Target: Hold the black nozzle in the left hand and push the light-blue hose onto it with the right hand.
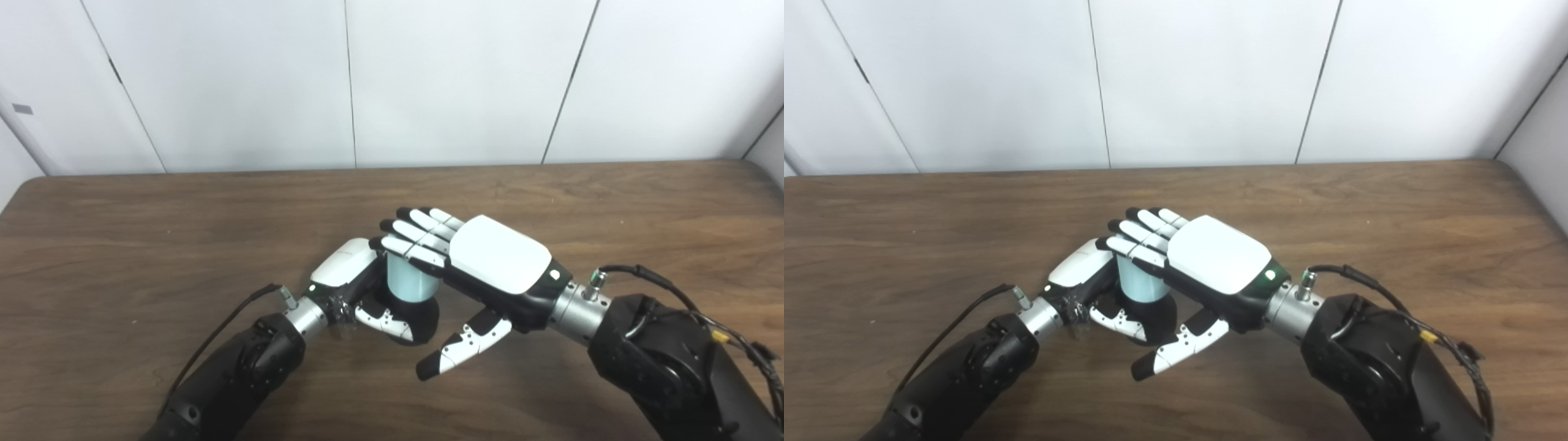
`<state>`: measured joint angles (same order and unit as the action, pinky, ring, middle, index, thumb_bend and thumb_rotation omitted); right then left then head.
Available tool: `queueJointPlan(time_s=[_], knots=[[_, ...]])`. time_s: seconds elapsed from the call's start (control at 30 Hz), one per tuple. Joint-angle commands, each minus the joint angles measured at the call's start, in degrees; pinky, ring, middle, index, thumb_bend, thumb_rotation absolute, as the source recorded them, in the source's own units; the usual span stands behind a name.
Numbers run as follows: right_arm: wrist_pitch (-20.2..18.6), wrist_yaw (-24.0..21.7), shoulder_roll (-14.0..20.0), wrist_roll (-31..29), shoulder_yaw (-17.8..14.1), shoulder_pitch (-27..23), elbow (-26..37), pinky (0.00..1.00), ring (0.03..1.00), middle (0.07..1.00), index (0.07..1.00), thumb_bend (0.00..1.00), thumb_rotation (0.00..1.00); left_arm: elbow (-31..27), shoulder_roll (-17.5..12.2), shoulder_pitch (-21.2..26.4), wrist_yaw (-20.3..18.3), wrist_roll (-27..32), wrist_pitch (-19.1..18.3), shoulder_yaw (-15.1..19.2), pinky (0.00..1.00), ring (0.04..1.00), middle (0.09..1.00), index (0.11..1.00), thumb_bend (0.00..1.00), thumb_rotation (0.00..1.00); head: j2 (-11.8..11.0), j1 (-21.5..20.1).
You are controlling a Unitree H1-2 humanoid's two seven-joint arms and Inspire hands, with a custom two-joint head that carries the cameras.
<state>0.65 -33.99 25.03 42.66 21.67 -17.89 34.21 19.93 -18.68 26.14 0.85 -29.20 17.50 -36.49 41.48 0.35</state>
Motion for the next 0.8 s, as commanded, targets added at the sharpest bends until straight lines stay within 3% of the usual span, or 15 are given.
queueJointPlan(time_s=[0.0, 0.23, 0.77], knots=[[0.83, -2.48, 1.57, -1.77, 0.41, 1.44, -1.92, 1.0, 1.0, 0.998, 0.956, 0.81, 0.96, 5.18, -2.82, -5.75, -10.59, -5.62, -7.55, -4.01, 0.4, 0.438, 0.503, 0.49, 0.5, 0.0, 0.02, 0.02], [1.52, 0.48, 1.34, -1.93, -1.0, 3.53, -3.65, 0.96, 1.0, 0.985, 0.939, 0.77, 0.93, 5.54, -2.79, -5.57, -10.65, -5.52, -7.21, -3.94, 0.4, 0.432, 0.503, 0.494, 0.5, 0.0, -0.08, -0.05], [2.33, -2.28, 0.0, -3.65, 4.35, 1.36, -3.27, 0.94, 0.994, 0.973, 0.952, 0.78, 0.94, 5.12, -2.66, -5.58, -10.68, -5.9, -7.17, -4.15, 0.41, 0.438, 0.504, 0.489, 0.5, 0.0, 0.12, 0.52]])
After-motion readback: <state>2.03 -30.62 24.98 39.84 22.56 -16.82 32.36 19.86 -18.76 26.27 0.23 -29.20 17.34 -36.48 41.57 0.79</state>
